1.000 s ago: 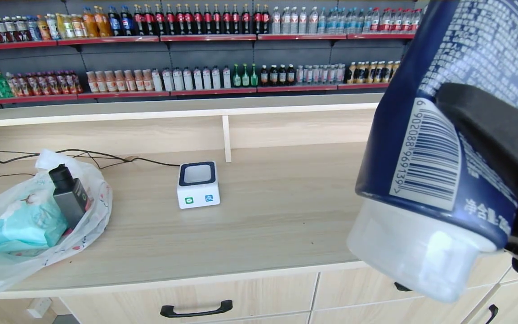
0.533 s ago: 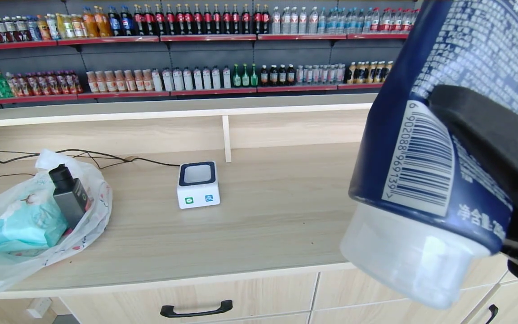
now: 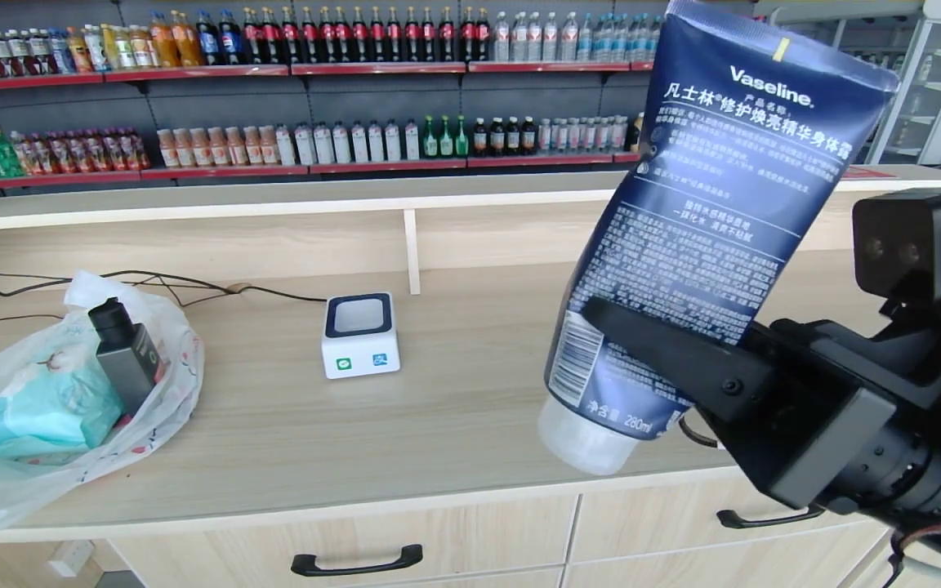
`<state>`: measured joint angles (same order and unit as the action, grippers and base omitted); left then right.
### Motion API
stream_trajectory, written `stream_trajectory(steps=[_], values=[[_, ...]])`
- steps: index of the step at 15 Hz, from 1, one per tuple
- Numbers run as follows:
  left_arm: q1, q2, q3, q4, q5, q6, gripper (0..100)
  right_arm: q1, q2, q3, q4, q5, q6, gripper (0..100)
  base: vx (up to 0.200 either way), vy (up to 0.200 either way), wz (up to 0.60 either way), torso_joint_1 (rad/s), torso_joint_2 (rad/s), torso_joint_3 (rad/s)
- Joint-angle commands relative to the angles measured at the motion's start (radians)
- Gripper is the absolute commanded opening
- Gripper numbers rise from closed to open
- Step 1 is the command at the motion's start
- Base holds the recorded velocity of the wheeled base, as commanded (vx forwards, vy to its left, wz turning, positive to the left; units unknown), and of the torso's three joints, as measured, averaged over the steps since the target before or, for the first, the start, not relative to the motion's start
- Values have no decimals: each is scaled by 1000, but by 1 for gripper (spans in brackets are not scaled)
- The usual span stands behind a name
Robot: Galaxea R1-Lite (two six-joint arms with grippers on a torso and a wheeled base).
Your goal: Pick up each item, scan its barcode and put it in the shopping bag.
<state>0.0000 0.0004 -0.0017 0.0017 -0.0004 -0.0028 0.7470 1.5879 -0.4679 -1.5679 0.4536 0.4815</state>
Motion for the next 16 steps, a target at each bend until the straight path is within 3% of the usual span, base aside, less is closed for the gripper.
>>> stream_trajectory(steps=[1, 6, 8, 10, 13, 16], values=[[0, 0, 0, 0, 0, 0, 0, -37, 55, 25, -3, 0, -35, 0, 0, 0, 0, 0, 0, 0], [0, 0, 0, 0, 0, 0, 0, -72, 47, 106, -3, -1, -254, 0, 0, 0, 0, 0, 0, 0], [-2, 0, 2, 0, -4, 41, 0, -97, 58, 130, -3, -174, -376, 0, 0, 0, 0, 0, 0, 0], [-2, 0, 2, 0, -4, 20, 0, -121, 60, 135, -3, -233, -475, 0, 0, 0, 0, 0, 0, 0], [-2, 0, 2, 0, -4, 20, 0, -132, 23, 304, -3, -501, -644, 0, 0, 0, 0, 0, 0, 0], [-2, 0, 2, 0, -4, 20, 0, -138, 1, 322, -3, -503, -630, 0, 0, 0, 0, 0, 0, 0]])
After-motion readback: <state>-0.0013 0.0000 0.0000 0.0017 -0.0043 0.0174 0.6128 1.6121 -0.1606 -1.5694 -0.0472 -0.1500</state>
